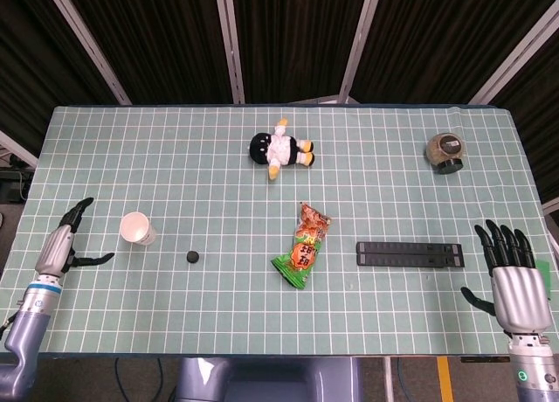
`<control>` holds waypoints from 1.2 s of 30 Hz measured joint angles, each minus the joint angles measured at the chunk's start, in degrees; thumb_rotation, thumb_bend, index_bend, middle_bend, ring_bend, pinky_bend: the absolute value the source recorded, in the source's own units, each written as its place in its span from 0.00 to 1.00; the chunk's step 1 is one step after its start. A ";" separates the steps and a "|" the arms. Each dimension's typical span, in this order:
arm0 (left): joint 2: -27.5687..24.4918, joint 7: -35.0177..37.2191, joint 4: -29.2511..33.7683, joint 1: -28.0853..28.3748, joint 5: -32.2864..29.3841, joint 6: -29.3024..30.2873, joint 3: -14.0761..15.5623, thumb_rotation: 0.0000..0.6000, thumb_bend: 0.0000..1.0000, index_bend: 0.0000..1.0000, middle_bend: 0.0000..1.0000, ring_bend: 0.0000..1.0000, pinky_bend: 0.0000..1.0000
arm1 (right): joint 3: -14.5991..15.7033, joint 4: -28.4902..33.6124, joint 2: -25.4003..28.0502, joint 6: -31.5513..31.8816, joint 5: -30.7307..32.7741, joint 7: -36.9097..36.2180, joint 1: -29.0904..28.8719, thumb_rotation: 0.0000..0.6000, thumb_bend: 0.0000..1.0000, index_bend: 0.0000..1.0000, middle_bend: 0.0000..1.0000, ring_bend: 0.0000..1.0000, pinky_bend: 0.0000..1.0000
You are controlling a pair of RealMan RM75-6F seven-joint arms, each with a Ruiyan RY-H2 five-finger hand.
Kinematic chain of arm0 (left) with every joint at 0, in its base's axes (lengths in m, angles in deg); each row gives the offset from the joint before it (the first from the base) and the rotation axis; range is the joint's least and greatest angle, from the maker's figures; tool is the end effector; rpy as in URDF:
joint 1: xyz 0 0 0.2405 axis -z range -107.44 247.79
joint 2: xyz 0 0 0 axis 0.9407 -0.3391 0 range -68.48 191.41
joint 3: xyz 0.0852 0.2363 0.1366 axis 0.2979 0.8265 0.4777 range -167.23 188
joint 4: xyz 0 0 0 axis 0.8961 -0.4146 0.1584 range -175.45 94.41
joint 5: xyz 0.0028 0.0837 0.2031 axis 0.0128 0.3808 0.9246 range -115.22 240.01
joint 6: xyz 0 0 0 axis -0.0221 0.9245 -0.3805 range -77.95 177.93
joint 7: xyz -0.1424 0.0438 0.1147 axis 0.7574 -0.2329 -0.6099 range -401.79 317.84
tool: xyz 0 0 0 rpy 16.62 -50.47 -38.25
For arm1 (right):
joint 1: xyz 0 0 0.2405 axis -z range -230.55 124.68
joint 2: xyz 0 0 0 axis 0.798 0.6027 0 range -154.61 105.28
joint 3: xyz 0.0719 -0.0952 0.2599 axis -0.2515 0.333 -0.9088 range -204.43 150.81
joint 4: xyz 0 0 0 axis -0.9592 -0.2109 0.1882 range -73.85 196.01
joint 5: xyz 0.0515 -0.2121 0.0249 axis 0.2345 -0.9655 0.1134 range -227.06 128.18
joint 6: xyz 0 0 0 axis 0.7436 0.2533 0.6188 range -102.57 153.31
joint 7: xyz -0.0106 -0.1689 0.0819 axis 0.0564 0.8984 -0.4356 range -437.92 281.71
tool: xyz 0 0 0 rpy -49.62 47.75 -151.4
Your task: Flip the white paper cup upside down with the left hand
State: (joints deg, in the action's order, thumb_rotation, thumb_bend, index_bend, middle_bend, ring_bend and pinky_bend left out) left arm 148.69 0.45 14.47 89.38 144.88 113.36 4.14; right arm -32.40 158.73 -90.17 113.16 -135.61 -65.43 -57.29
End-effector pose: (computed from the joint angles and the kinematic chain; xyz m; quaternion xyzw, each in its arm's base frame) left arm -0.3982 0.3413 0.0471 -0.5050 -0.5807 -0.4636 0.4390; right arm -0.3133 -0.2331 0.1631 0.5948 -0.3327 0.3832 0.6235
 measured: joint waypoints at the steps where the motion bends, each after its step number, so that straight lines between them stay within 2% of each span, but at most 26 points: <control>1: 0.80 1.02 -1.33 0.90 0.40 -1.26 0.27 1.00 0.00 0.00 0.00 0.00 0.00 | -0.08 -0.21 -0.24 -0.27 0.45 0.28 -0.11 1.00 0.00 0.00 0.00 0.00 0.00; 6: 3.75 4.72 -5.72 4.23 2.67 -3.41 1.46 1.00 0.00 0.00 0.00 0.00 0.00 | -0.37 -0.87 -1.09 -0.96 1.47 1.38 -0.48 1.00 0.00 0.00 0.00 0.00 0.00; 13: 6.31 5.15 -9.05 6.44 3.18 -6.24 2.42 1.00 0.00 0.00 0.02 0.01 0.01 | -0.61 -1.67 -1.55 -1.31 2.65 1.75 -0.58 1.00 0.00 0.00 0.00 0.00 0.00; 15: 7.20 6.00 -10.25 6.85 3.13 -6.58 2.49 1.00 0.00 0.02 0.06 0.05 0.06 | -0.70 -1.96 -1.56 -1.43 3.01 1.54 -0.57 1.00 0.00 0.00 0.00 0.00 0.00; 20: 9.43 9.77 -12.52 7.54 3.01 -5.98 2.25 1.00 0.02 0.19 0.21 0.24 0.27 | -0.86 -2.25 -1.52 -1.43 3.22 1.22 -0.60 1.00 0.00 0.00 0.00 0.00 0.00; 22: 10.72 11.11 -14.09 7.79 2.78 -5.72 2.00 1.00 0.04 0.24 0.25 0.30 0.37 | -0.87 -2.37 -1.56 -1.45 3.37 1.26 -0.60 1.00 0.00 0.00 0.00 0.00 0.00; 25: 12.90 11.84 -16.67 8.06 2.18 -5.14 1.43 1.00 0.10 0.35 0.36 0.39 0.47 | -0.98 -2.55 -1.61 -1.54 3.77 1.25 -0.61 1.00 0.00 0.00 0.00 0.00 0.00; 29: 14.74 10.84 -18.92 8.22 1.51 -3.79 0.82 1.00 0.12 0.40 0.40 0.43 0.50 | -1.08 -2.60 -1.65 -1.53 3.90 1.27 -0.68 1.00 0.00 0.00 0.00 0.00 0.00; 36: 15.03 7.66 -19.08 8.28 1.21 -1.95 0.51 1.00 0.13 0.44 0.44 0.46 0.53 | -1.08 -2.54 -1.60 -1.63 4.02 1.27 -0.77 1.00 0.00 0.00 0.00 0.00 0.00</control>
State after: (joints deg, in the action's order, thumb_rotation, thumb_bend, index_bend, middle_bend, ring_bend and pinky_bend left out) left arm 163.72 8.12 -4.61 97.66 146.08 111.41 4.65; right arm -33.48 156.19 -91.77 111.53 -131.59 -64.16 -58.06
